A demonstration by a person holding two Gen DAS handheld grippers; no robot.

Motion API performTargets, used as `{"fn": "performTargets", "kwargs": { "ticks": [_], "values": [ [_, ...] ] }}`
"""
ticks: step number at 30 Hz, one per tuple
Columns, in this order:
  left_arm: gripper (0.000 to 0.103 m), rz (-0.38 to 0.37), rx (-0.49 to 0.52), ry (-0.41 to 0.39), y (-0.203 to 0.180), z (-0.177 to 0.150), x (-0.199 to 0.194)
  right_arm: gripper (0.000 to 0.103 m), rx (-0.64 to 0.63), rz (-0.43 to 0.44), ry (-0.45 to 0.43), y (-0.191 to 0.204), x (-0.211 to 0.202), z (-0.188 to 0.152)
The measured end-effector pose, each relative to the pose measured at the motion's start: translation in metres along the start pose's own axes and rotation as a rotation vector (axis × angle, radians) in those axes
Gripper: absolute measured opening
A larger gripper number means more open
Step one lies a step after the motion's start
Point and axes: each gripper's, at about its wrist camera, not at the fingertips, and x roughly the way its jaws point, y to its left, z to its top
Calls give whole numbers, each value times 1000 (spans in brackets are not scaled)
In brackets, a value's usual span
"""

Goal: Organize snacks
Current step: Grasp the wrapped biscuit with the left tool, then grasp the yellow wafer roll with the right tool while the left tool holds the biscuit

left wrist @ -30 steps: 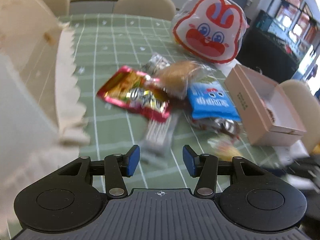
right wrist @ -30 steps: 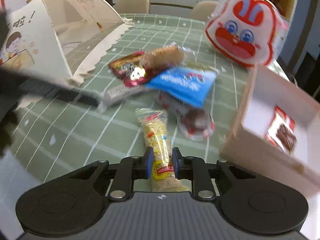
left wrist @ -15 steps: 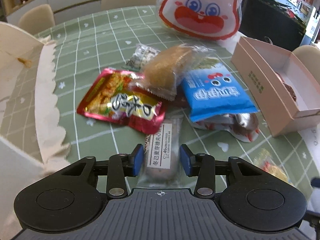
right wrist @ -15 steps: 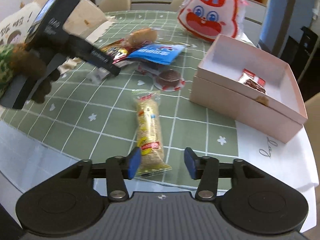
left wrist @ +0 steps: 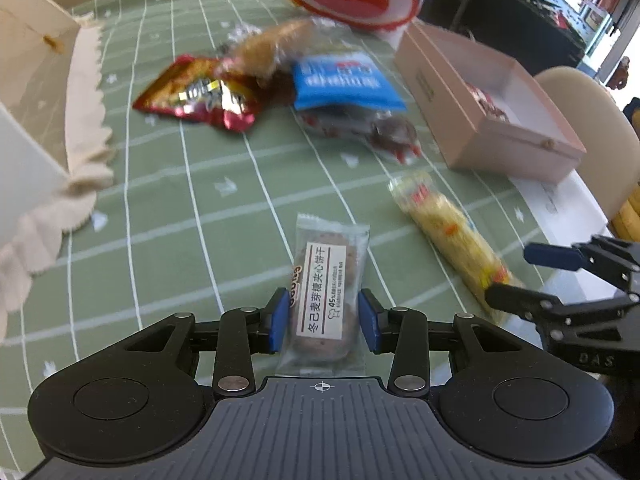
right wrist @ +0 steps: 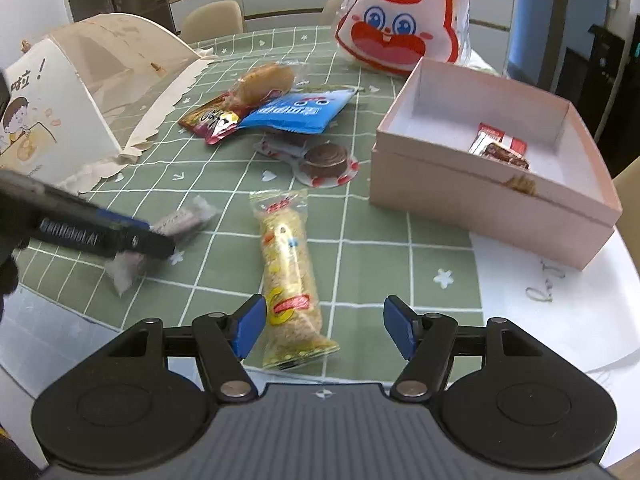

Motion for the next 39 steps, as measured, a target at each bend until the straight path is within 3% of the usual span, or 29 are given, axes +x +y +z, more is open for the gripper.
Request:
{"fn": "performTargets", "kwargs": {
  "ticks": [8, 12, 18, 20, 22, 26, 29, 32, 36, 39],
  "values": [
    [43, -30, -89, 8, 9, 2, 0, 69, 27, 26, 45, 0, 5, -5],
    [43, -26, -71, -3, 7, -1, -1, 79, -6, 32, 52, 6, 6, -8],
    [43, -6, -22, -33, 1, -6, -2, 80, -34, 23, 20, 11, 0, -3],
    [43, -5, -21, -42, 1, -8, -2, 75, -63, 16, -11, 16, -3, 0],
    [43, -3, -27, -43, 1, -7, -2, 64, -89, 15, -30, 21, -3, 4],
    [43, -7, -33, -42, 2, -7, -2, 56, -100, 7, -41, 26, 5, 13],
    [43, -18, -49, -53, 5, -9, -3, 40, -81, -4, -21, 26, 12, 20],
    [43, -28, -68, -58, 7, -10, -4, 39, -85, -7, 8, 30, 14, 22],
    [43, -31, -69, -67, 8, -11, -4, 40, -95, 90, 25, 36, 6, 21],
    [43, -26, -60, -70, 7, -12, -4, 40, -128, 23, -5, 43, 6, 24]
  ]
}}
